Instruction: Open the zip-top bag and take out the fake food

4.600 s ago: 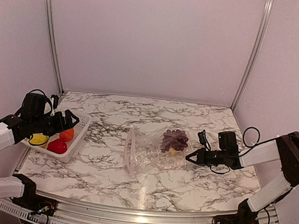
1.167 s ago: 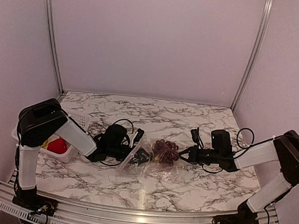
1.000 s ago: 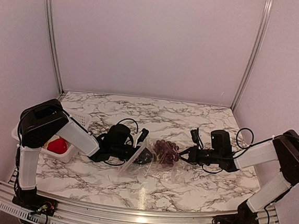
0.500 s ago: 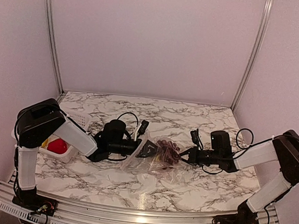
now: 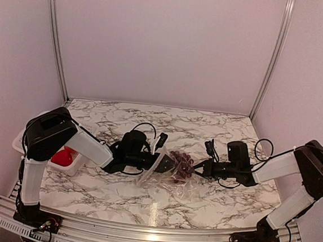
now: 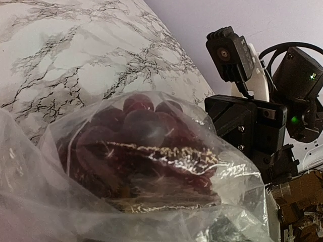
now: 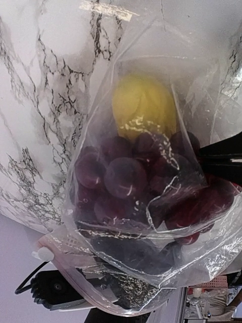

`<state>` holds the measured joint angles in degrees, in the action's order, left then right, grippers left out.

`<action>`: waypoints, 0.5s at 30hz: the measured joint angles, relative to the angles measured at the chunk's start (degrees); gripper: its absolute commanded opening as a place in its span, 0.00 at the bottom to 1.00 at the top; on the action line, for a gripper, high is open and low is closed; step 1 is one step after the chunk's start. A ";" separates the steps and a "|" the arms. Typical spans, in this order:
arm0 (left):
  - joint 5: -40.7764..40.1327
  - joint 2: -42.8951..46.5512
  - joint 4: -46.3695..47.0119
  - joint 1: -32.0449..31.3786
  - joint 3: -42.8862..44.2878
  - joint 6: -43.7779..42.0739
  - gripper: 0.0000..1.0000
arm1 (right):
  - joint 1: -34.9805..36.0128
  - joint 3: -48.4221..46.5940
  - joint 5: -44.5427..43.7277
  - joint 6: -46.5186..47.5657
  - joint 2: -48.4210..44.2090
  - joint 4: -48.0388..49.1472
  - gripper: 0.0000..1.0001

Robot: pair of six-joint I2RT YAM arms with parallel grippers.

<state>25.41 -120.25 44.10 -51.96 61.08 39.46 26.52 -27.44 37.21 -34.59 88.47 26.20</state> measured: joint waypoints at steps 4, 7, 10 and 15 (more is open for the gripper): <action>0.44 -1.20 -0.59 -0.66 1.27 -1.57 0.64 | 0.11 0.07 0.02 -0.44 0.83 0.44 0.00; 1.75 -1.40 2.47 -0.59 0.63 -0.24 0.57 | 0.26 0.20 0.00 -0.79 1.03 0.98 0.00; 2.75 -1.29 7.43 -0.13 -2.71 1.60 0.47 | 0.59 0.31 -0.13 -0.81 1.03 1.03 0.00; 4.22 2.69 13.51 2.16 -12.33 3.87 0.29 | 0.48 0.85 -1.25 -0.79 0.44 0.70 0.00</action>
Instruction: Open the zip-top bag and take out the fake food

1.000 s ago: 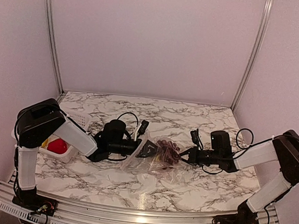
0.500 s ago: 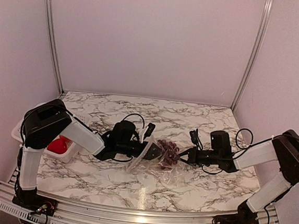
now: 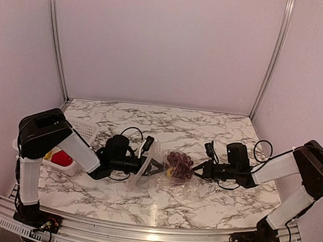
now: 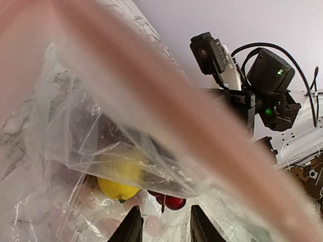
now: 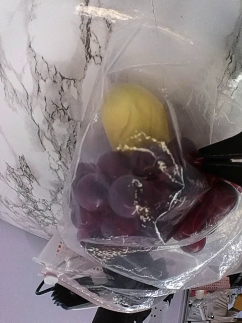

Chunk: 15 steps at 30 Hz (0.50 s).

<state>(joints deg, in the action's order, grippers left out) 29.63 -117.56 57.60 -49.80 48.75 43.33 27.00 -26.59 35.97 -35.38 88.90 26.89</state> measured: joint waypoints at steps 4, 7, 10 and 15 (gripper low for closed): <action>1.62 5.38 3.30 1.60 -2.93 1.14 0.15 | -0.57 0.92 -1.36 0.02 -0.13 -0.44 0.00; 3.21 9.73 6.93 1.68 -3.06 2.10 0.11 | -0.94 1.38 -2.12 0.07 -0.13 -0.90 0.00; 4.90 12.94 11.87 1.68 -3.56 3.69 0.10 | -1.14 1.46 -2.56 0.20 -0.13 -1.33 0.00; 5.86 15.93 14.14 1.68 -4.96 4.35 0.11 | -1.68 1.53 -2.78 0.59 -0.15 -1.64 0.00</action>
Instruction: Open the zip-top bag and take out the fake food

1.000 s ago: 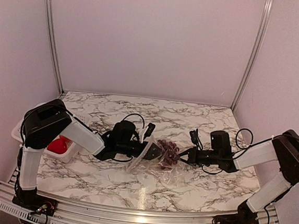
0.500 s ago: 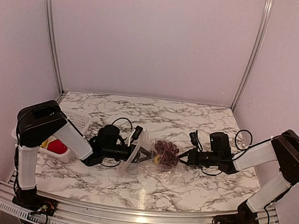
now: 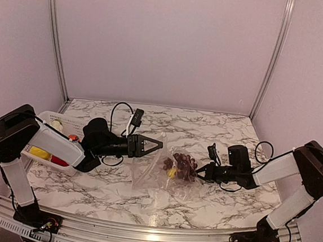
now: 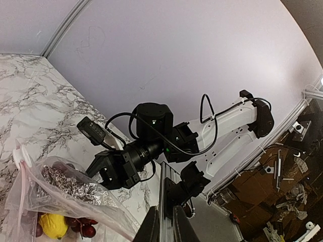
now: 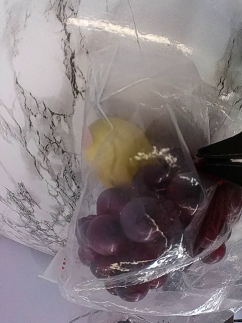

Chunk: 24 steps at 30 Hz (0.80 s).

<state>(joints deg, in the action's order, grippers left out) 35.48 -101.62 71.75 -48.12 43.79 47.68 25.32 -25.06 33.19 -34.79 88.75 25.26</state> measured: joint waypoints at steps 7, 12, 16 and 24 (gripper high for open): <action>-6.14 1.36 -14.97 0.24 -0.63 -6.58 0.09 | -0.50 0.20 0.04 0.35 -0.09 -0.07 0.00; -9.90 1.60 -18.08 0.90 -5.57 -8.33 0.10 | -0.63 0.26 0.09 0.50 -0.17 -0.09 0.00; -11.19 1.60 -19.10 1.01 -6.80 -9.46 0.10 | -0.76 0.28 0.17 0.50 -0.17 -0.07 0.00; -10.84 1.70 -11.13 1.20 -12.63 -7.43 0.14 | -0.81 0.28 0.31 0.55 -0.17 -0.07 0.00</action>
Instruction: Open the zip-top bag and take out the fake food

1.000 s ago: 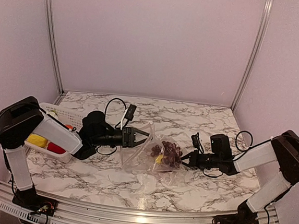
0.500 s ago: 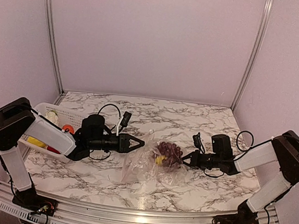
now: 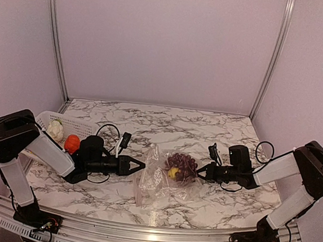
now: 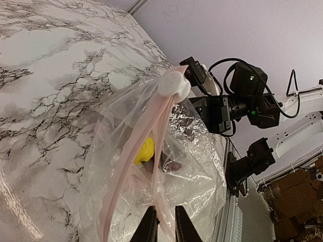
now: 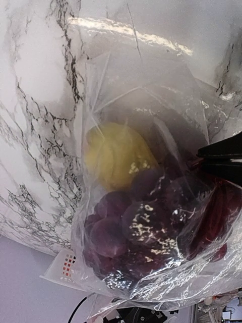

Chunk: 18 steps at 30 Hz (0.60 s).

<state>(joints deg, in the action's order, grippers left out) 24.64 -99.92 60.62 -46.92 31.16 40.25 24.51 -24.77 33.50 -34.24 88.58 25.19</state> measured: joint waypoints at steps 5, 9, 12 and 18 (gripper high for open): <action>0.33 2.29 1.44 -0.02 -3.58 0.81 0.12 | -0.02 0.00 0.02 0.00 0.00 -0.11 0.00; -0.63 3.17 -1.18 -0.83 -2.78 -0.63 0.09 | 0.00 0.00 0.13 0.00 0.00 -0.20 0.00; -2.23 1.29 -5.73 -2.29 0.76 -2.25 0.07 | 0.00 0.00 0.48 0.00 0.00 -0.15 0.00; -3.69 -6.95 -7.58 -3.76 7.10 -1.90 0.08 | 0.39 -0.02 0.94 0.00 0.02 -0.15 0.00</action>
<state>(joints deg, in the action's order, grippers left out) 20.95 -106.87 53.04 -50.68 38.26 38.35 24.91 -24.80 34.44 -34.24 88.60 25.04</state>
